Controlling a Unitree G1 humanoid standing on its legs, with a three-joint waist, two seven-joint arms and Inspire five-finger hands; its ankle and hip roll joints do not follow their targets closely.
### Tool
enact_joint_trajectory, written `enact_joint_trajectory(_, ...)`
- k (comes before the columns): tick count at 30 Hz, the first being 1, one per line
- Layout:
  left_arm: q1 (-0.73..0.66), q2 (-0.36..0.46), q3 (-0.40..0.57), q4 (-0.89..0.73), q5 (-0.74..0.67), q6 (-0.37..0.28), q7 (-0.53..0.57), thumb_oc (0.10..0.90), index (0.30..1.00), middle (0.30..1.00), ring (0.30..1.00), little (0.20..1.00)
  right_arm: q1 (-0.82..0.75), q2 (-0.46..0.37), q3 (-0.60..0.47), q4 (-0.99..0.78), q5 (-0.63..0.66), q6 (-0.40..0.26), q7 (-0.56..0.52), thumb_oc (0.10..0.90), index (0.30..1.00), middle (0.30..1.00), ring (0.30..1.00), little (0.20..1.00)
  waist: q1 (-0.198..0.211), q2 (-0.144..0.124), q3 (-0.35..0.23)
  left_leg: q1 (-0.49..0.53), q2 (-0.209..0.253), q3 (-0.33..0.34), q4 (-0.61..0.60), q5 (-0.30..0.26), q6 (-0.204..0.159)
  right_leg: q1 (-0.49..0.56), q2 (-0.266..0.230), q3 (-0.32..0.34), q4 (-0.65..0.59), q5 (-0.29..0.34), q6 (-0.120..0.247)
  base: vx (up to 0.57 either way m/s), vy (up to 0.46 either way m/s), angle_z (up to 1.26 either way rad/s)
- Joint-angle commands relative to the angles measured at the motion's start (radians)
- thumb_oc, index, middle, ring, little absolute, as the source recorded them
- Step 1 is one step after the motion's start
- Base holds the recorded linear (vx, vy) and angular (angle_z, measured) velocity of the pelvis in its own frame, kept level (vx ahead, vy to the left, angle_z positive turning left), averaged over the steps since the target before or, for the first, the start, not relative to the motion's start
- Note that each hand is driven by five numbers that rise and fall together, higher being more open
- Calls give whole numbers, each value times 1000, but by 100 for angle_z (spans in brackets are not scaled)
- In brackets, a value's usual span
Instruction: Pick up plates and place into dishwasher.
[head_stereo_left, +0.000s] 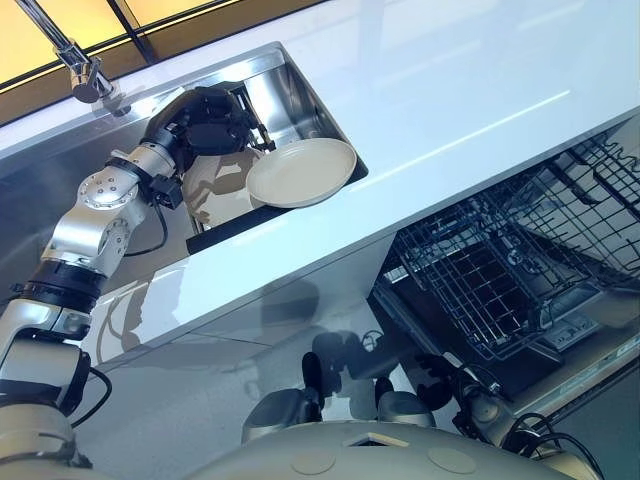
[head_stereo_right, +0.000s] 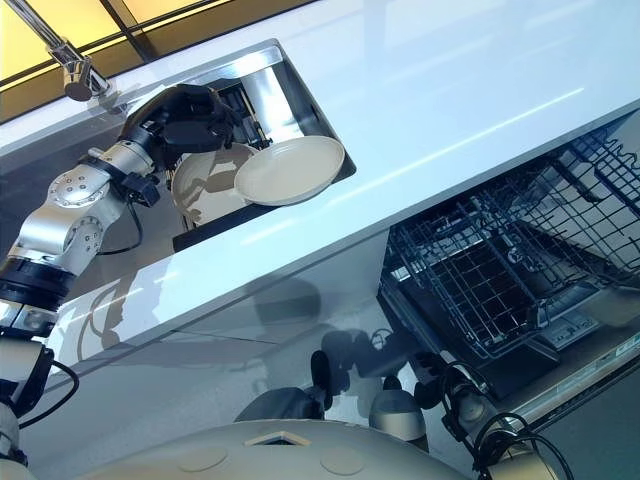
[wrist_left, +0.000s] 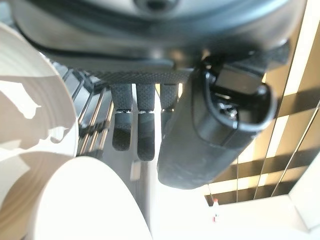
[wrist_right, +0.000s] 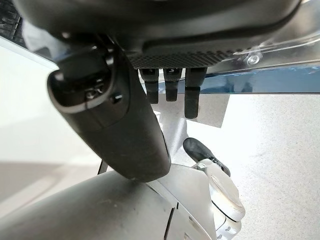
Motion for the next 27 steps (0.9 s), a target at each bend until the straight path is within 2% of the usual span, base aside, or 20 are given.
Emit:
enact_joint_trajectory(1,-78,8,189,64,25,-131,40,210,394,394,394,310,49,-63,20,13,-29,-22,-10,800,900,900,900,900,11,30,-76,43,-36,9,80,-211,-9,-133,69,-11,70,-15,9,0,0,0)
enact_joint_trajectory(2,-75,10,195,65,30,-132,45,432,585,585,585,532,51,-63,18,13,-31,-23,-9,800,900,900,900,900,12,30,-77,44,-35,8,79,-211,-10,-130,69,-12,68,-16,8,0,0,0)
enact_joint_trajectory(3,-71,13,201,64,33,-134,51,800,900,900,900,900,52,-63,17,13,-32,-23,-9,800,900,900,900,900,13,30,-78,45,-34,8,78,-211,-11,-128,70,-13,67,-17,8,0,0,0)
enact_joint_trajectory(6,-70,26,208,65,60,-152,80,800,900,900,900,900,54,-62,18,12,-32,-22,-8,800,900,900,900,900,14,29,-82,50,-31,6,74,-210,-12,-122,70,-16,63,-19,6,-5,-9,2)
enact_joint_trajectory(8,-84,52,208,69,121,-210,137,800,900,900,900,900,57,-61,21,11,-33,-24,-10,800,900,900,900,900,14,27,-85,53,-29,6,71,-209,-13,-116,72,-19,58,-20,4,-24,-31,9)
enact_joint_trajectory(10,-95,92,199,68,307,-275,200,800,900,900,900,900,59,-61,20,8,-33,-24,-13,800,900,900,900,900,15,28,-86,52,-27,8,73,-210,-15,-114,73,-20,56,-20,2,-13,-12,2)
enact_joint_trajectory(11,-103,118,187,68,470,-312,251,800,900,900,900,900,59,-62,19,7,-32,-24,-12,800,900,900,900,900,15,28,-87,52,-26,9,74,-210,-15,-112,73,-21,55,-21,2,0,0,0)
enact_joint_trajectory(13,-145,206,132,72,692,-342,332,800,900,900,900,900,57,-66,19,11,-31,-28,-10,800,900,900,900,900,14,30,-91,51,-24,13,74,-209,-16,-110,75,-23,50,-20,1,-23,-30,-3)
enact_joint_trajectory(15,-183,266,84,73,835,-360,392,800,900,900,900,900,56,-68,21,15,-26,-29,-10,800,900,900,900,900,16,30,-92,51,-23,15,76,-210,-17,-107,76,-24,47,-19,0,0,0,0)
enact_joint_trajectory(17,-221,333,35,53,861,-348,389,800,900,900,900,900,53,-75,14,20,-28,-32,-3,800,900,900,900,900,18,34,-94,53,-23,18,74,-210,-18,-101,77,-27,39,-17,-1,0,0,0)
enact_joint_trajectory(19,-234,377,2,42,979,-356,427,800,900,900,900,900,51,-79,13,20,-30,-29,0,800,900,900,900,900,20,38,-94,58,-22,19,71,-211,-19,-95,79,-28,33,-16,-1,0,0,0)
enact_joint_trajectory(21,-248,419,-32,23,1027,-357,460,800,900,900,900,900,49,-81,9,26,-32,-32,2,800,900,900,900,900,23,41,-96,62,-22,18,66,-209,-20,-91,81,-30,28,-14,-1,0,0,0)
enact_joint_trajectory(27,-255,464,-73,6,1041,-341,464,800,900,900,900,900,41,-87,7,16,-28,-22,12,800,900,900,900,900,28,45,-100,66,-19,15,59,-206,-22,-87,81,-37,27,-15,2,-21,-7,1)
